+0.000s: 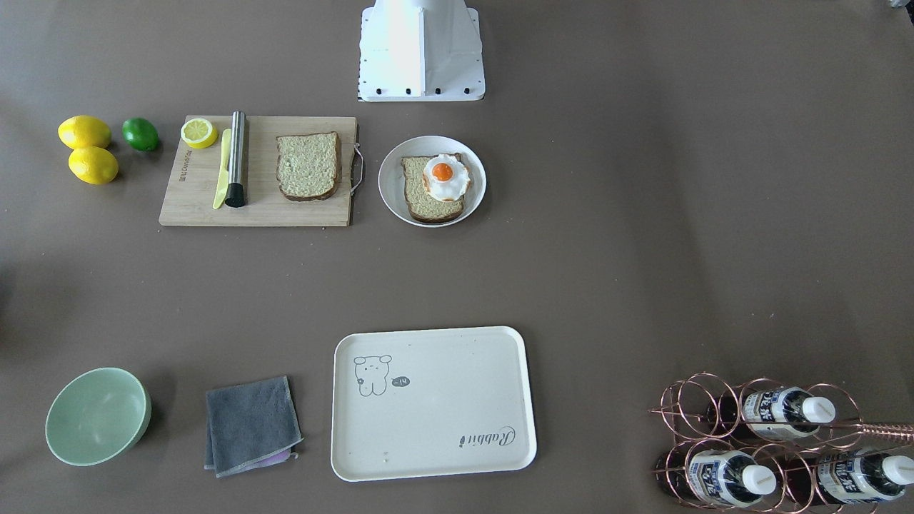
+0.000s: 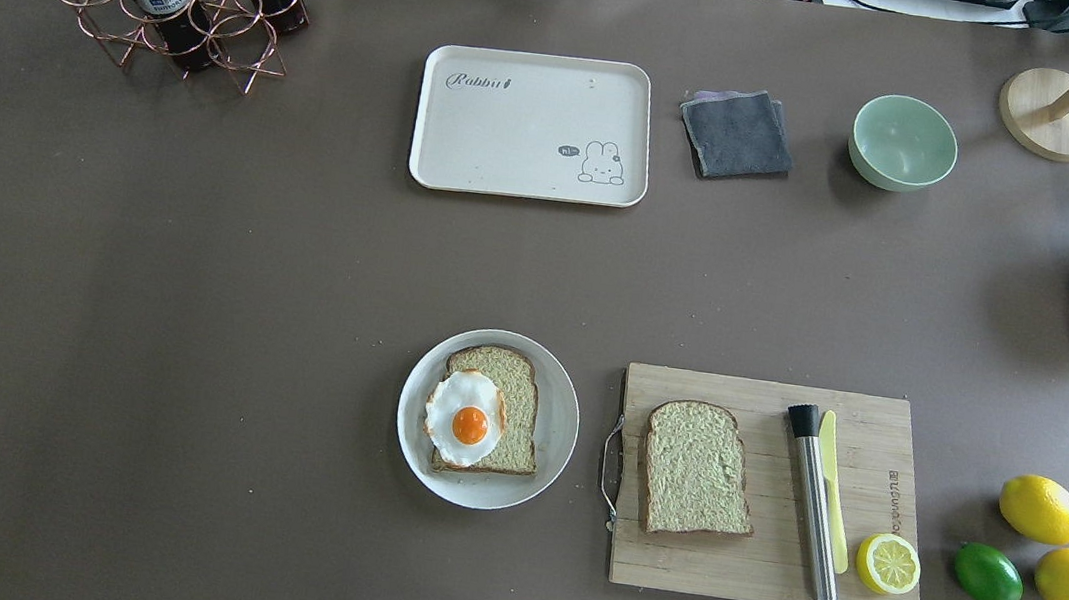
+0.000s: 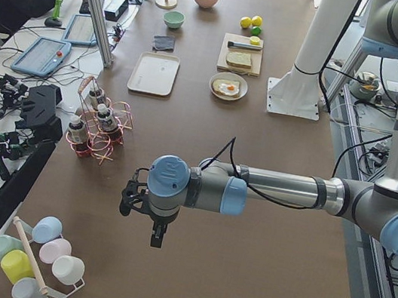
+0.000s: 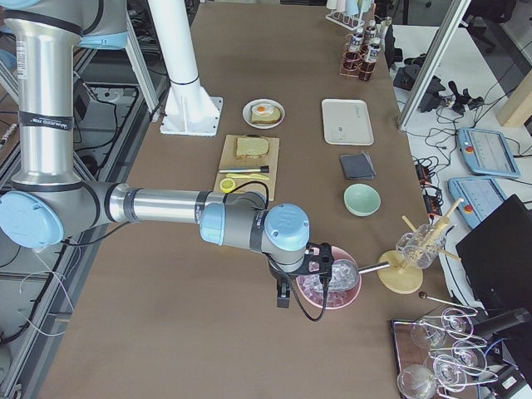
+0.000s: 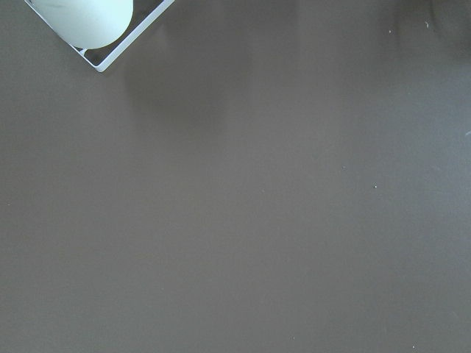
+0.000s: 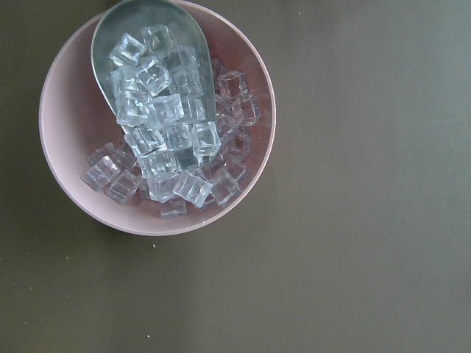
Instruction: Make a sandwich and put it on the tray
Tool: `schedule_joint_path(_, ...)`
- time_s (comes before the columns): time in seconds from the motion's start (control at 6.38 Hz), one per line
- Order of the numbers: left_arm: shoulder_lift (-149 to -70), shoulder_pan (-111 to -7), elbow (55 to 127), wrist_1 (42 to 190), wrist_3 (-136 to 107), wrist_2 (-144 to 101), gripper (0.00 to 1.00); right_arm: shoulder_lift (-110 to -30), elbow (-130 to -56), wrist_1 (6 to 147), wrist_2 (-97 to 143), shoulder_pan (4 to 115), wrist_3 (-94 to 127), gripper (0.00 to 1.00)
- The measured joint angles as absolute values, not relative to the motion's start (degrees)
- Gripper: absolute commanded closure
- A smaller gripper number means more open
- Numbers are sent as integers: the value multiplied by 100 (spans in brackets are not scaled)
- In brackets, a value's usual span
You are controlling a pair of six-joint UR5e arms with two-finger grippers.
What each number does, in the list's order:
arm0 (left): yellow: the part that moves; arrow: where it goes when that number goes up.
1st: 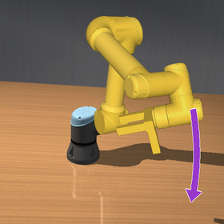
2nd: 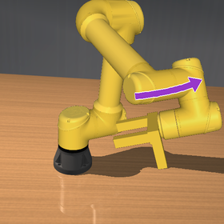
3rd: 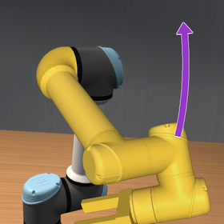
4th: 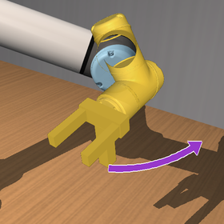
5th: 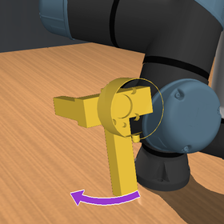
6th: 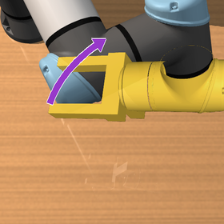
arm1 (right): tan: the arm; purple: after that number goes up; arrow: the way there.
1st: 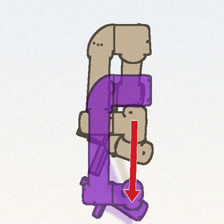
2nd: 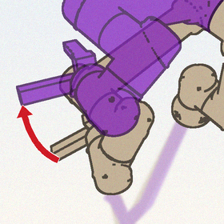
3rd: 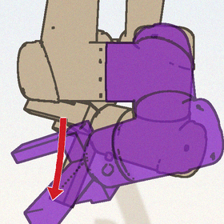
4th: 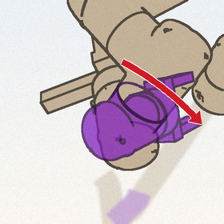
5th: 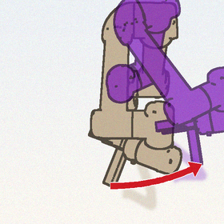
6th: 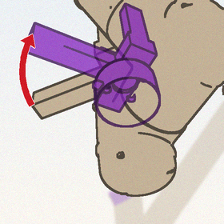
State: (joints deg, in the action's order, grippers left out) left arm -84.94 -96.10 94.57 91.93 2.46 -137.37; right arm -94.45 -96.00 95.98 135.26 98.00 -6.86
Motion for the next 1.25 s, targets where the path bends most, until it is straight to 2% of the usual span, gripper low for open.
schedule_joint_path(1.25,-8548,-9412,9705,9359,-210,-13885,2,-9409,-9592,9591,13579,9800,-686,0)
